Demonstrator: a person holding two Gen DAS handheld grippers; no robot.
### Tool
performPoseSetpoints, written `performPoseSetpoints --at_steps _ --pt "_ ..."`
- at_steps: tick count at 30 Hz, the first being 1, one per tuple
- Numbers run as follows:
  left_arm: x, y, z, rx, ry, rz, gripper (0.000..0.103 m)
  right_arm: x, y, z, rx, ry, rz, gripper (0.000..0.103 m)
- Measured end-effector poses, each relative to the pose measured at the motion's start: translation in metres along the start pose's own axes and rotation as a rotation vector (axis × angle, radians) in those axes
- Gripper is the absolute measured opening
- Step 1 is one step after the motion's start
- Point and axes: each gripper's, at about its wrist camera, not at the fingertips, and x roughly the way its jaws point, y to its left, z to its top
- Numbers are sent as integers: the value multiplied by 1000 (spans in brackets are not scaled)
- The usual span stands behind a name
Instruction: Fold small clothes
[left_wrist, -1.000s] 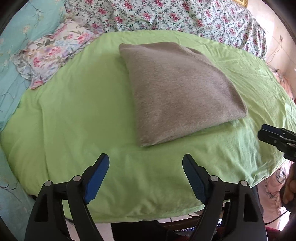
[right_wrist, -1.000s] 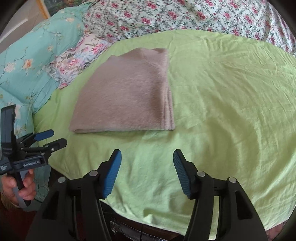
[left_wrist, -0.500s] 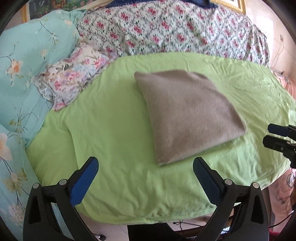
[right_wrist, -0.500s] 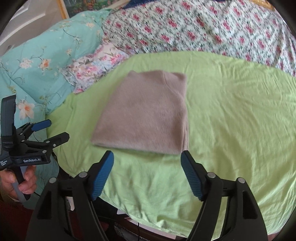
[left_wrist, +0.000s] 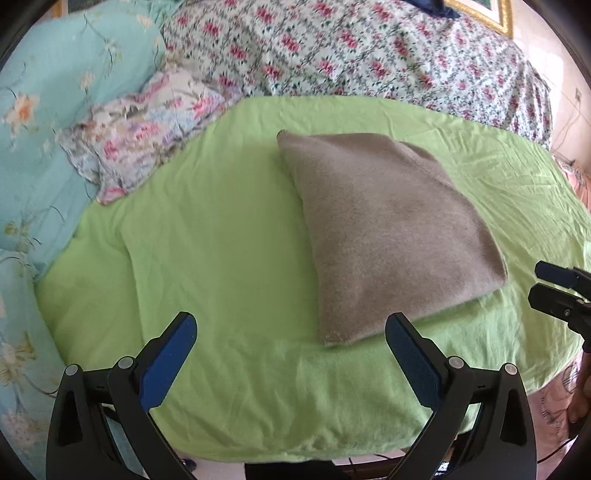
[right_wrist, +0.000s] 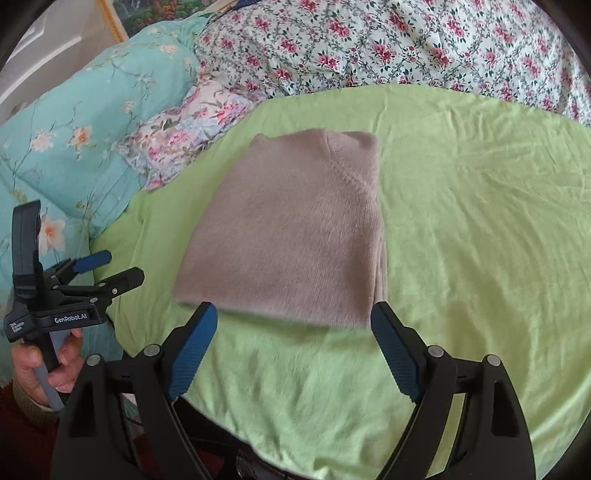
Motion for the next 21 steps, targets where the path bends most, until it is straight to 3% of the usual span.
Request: performPoseSetpoints --at_steps 11,16,18,19,20,21 --pt "65 10 70 -91 28 -56 102 71 -63 103 161 -58 45 85" --pt "94 12 93 -118 41 -46 102 117 -94 132 242 -14 70 74" --pt "104 15 100 -127 44 -48 102 137 -102 137 272 19 89 62" --pt "110 15 104 -129 47 -48 102 147 -103 138 279 44 111 29" --pt "115 15 106 -129 53 -42 102 152 -102 140 278 55 125 16" --pt "120 14 108 -128 62 -32 102 148 -100 142 265 32 115 13"
